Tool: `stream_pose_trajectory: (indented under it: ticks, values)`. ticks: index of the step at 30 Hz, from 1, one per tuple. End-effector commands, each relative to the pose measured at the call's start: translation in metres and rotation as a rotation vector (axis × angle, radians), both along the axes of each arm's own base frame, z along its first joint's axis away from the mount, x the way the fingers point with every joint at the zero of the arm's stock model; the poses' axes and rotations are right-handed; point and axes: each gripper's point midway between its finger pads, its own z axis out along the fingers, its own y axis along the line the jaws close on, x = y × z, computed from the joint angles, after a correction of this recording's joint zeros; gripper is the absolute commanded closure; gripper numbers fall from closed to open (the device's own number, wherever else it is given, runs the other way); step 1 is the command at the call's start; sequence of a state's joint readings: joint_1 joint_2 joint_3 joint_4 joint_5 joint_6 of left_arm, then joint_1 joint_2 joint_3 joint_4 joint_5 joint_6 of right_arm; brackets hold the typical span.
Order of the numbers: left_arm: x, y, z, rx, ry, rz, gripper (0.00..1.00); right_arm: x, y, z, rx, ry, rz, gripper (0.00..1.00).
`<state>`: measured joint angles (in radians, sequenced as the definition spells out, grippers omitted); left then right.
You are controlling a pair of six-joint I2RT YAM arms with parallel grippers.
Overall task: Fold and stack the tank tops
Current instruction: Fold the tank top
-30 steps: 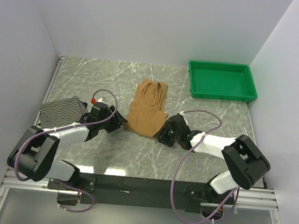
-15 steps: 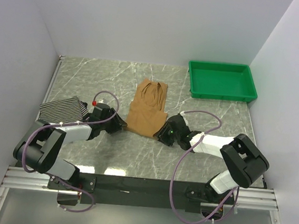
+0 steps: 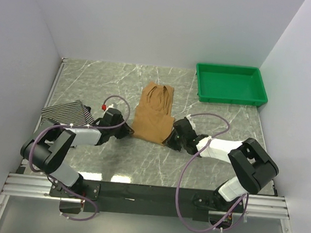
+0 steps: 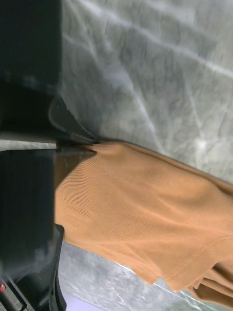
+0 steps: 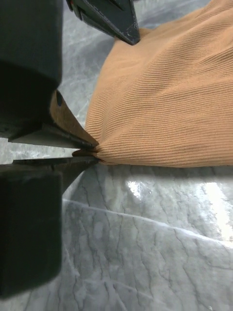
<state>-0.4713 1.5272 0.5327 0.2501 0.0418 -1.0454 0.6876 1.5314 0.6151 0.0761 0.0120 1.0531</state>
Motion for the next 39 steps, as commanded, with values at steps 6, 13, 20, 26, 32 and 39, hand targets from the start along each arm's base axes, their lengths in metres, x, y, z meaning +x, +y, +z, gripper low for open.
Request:
stream_pose_trajectory:
  ticks: [6,13,20,26,32,39]
  values:
    - [-0.042,0.008,-0.015,0.105,0.11,-0.045,1.0,-0.003,-0.015,0.022,-0.17,-0.076,0.086,1.0]
    - [-0.089,0.022,0.015,0.077,0.08,-0.031,0.99,-0.052,-0.019,0.042,-0.189,-0.116,0.186,1.0]
    - [-0.13,0.017,0.081,-0.058,-0.027,-0.065,0.99,-0.108,-0.007,0.073,-0.15,-0.14,0.298,1.0]
    - [-0.113,0.017,0.133,-0.066,-0.13,-0.041,0.99,-0.085,-0.004,0.125,-0.159,-0.246,0.279,1.0]
    - [-0.062,0.008,0.154,0.014,-0.173,0.008,0.99,-0.022,-0.003,0.156,-0.133,-0.292,0.266,1.0]
    - [0.039,0.015,0.168,-0.051,-0.202,0.089,0.99,0.074,0.006,0.148,-0.143,-0.245,0.299,0.99]
